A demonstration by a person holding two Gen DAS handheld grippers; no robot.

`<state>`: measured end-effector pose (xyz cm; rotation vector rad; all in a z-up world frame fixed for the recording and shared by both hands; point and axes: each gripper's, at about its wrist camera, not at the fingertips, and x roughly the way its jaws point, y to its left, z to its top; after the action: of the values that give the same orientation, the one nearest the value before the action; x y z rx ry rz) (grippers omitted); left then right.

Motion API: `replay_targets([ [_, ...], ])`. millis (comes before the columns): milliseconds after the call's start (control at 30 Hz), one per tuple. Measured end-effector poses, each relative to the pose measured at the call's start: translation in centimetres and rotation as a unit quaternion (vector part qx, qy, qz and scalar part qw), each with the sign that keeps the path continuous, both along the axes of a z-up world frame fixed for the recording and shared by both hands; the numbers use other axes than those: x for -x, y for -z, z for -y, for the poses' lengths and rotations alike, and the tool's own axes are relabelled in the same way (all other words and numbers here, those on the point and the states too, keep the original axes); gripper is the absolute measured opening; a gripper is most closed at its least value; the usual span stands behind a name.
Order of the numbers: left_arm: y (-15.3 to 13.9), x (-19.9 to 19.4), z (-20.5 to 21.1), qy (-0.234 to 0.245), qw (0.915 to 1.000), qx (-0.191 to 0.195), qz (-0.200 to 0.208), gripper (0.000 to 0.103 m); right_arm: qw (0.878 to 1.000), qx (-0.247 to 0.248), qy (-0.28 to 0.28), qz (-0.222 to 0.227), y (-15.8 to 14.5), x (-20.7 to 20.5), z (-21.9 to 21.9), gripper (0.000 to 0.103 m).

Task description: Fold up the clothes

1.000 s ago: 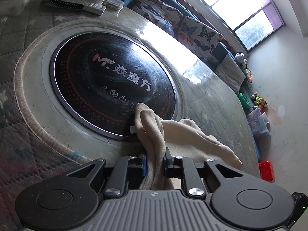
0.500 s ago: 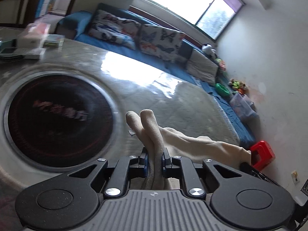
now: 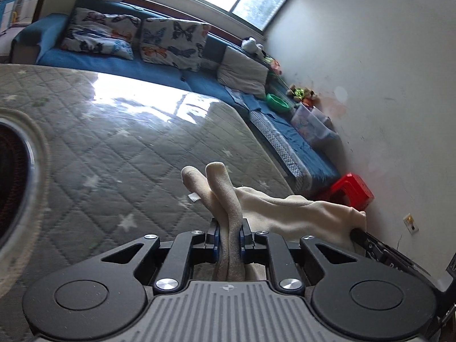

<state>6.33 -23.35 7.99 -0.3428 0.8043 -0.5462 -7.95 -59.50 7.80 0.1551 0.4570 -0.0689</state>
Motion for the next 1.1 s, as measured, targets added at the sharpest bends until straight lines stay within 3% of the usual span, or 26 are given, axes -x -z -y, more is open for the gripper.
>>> replay_targets([
  [300,4.8,-0.4,2.6,0.016,0.9970,-0.064,-0.040,0.017,0.997,0.003,0.049,-0.056,4.3,-1.4,2.7,0.011],
  [400,4.8,-0.5,1.6,0.009,0.9969,-0.068,-0.039,0.028,0.995,0.008,0.065,-0.078,5.9,-1.9,3.2,0.013],
  [500,4.1,-0.7,0.7,-0.007,0.9973,-0.068,-0.026,0.028,0.995,0.022,0.071,-0.059,5.2,-1.6,2.9,0.014],
  [733,3.5,-1.2,1.9,0.005,0.9975,-0.069,-0.013,0.027,0.998,0.006,0.010,-0.068,5.4,-4.1,0.8,0.014],
  [900,4.3,-2.1,3.2,0.014,0.9956,-0.092,-0.009,0.028,0.996,0.007,-0.004,-0.090,7.0,-6.4,-0.7,0.027],
  [1100,4.5,-1.9,2.5,0.015,0.9954,-0.094,-0.005,0.028,0.996,0.020,-0.021,-0.085,6.2,-5.4,-1.4,0.033],
])
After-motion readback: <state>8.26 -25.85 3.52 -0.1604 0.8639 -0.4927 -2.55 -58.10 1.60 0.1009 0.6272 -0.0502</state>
